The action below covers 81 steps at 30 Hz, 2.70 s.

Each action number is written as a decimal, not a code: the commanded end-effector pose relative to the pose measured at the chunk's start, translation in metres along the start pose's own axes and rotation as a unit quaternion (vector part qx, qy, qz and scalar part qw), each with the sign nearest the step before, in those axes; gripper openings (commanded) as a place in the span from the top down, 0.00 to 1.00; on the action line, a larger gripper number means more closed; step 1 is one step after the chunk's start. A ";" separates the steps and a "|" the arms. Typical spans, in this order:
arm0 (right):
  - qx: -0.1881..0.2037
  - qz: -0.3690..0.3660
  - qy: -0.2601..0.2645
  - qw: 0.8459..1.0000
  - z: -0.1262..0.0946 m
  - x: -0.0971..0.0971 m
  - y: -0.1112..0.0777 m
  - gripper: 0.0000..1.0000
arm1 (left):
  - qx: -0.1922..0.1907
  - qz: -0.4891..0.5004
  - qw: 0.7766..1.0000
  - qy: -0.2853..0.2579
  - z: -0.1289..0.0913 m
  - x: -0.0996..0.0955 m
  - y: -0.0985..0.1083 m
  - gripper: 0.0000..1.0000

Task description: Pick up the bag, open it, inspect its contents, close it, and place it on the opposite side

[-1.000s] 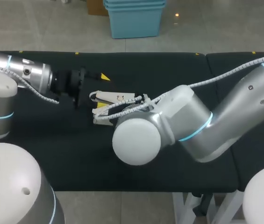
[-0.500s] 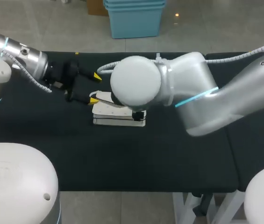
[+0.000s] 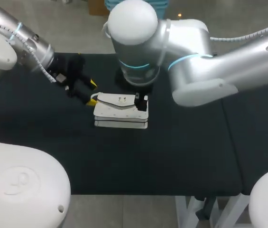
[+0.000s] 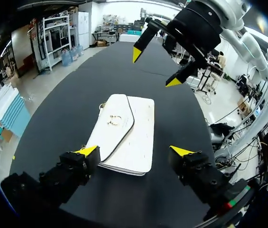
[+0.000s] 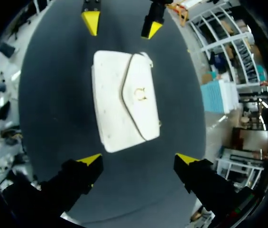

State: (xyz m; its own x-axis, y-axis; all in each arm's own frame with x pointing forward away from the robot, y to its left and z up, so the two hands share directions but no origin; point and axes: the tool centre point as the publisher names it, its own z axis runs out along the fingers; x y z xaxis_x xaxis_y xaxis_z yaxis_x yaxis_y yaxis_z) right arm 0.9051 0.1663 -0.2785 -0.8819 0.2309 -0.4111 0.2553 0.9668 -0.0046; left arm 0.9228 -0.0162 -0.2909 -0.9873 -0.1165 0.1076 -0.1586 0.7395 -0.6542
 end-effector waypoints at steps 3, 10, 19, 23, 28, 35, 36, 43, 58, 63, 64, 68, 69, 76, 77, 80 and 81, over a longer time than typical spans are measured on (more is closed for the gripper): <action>-0.007 0.082 0.129 0.988 0.001 -0.014 -0.011 0.00 | -0.026 -0.049 0.998 -0.028 -0.013 -0.012 0.003 0.00; -0.007 0.082 0.129 0.988 0.001 -0.014 -0.011 0.00 | -0.026 -0.049 0.998 -0.028 -0.013 -0.012 0.003 0.00; 0.028 0.102 0.140 0.985 0.003 -0.022 0.000 0.00 | -0.026 -0.049 0.998 -0.028 -0.013 -0.012 0.003 0.00; 0.068 0.207 0.163 0.962 0.005 -0.040 0.003 0.00 | 0.024 -0.218 0.974 -0.061 -0.011 -0.024 -0.002 0.00; 0.118 0.350 0.264 0.891 0.011 -0.053 -0.004 0.00 | 0.014 -0.406 0.913 -0.047 -0.007 -0.031 0.009 0.00; 0.102 0.491 0.362 0.786 0.023 -0.061 -0.021 0.00 | 0.026 -0.516 0.856 -0.010 -0.010 -0.024 0.016 0.00; 0.094 0.506 0.377 0.770 0.025 -0.060 -0.023 0.00 | 0.038 -0.533 0.845 -0.011 -0.012 -0.022 0.016 0.00; -0.012 0.619 0.406 0.672 0.028 -0.060 -0.037 0.00 | 0.100 -0.629 0.769 0.046 -0.003 -0.022 0.014 0.00; -0.176 0.715 0.359 0.574 0.035 -0.050 -0.044 0.00 | 0.158 -0.673 0.722 0.047 -0.002 -0.010 0.003 0.00; -0.207 0.723 0.330 0.571 0.031 -0.048 -0.040 0.00 | 0.132 -0.658 0.741 0.039 -0.001 -0.006 0.001 0.00; -0.207 0.723 0.330 0.571 0.031 -0.048 -0.040 0.00 | 0.132 -0.658 0.741 0.039 -0.001 -0.006 0.001 0.00; -0.207 0.723 0.330 0.571 0.031 -0.048 -0.040 0.00 | 0.132 -0.658 0.741 0.039 -0.001 -0.006 0.001 0.00; -0.207 0.723 0.330 0.571 0.031 -0.048 -0.040 0.00 | 0.132 -0.658 0.741 0.039 -0.001 -0.006 0.001 0.00; -0.243 0.723 0.305 0.570 0.030 -0.037 -0.031 0.00 | 0.165 -0.668 0.722 0.064 -0.001 -0.006 0.013 0.00; -0.247 0.722 0.300 0.573 0.032 -0.035 -0.029 0.00 | 0.168 -0.667 0.720 0.088 -0.003 -0.007 0.015 0.00; -0.256 0.715 0.304 0.574 0.039 -0.033 -0.022 0.00 | 0.167 -0.675 0.711 0.103 -0.005 -0.012 0.022 0.00; -0.260 0.714 0.302 0.576 0.040 -0.033 -0.020 0.00 | 0.167 -0.676 0.711 0.101 -0.005 -0.012 0.024 0.00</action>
State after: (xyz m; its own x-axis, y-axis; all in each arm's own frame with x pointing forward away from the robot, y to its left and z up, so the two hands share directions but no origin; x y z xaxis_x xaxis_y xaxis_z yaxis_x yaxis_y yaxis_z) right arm 0.9452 0.1289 -0.2914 0.0800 0.6957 0.7139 0.9796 -0.1875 0.0729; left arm 0.9255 -0.0028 -0.2962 0.0905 -0.4838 0.8705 -0.9835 -0.1809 0.0017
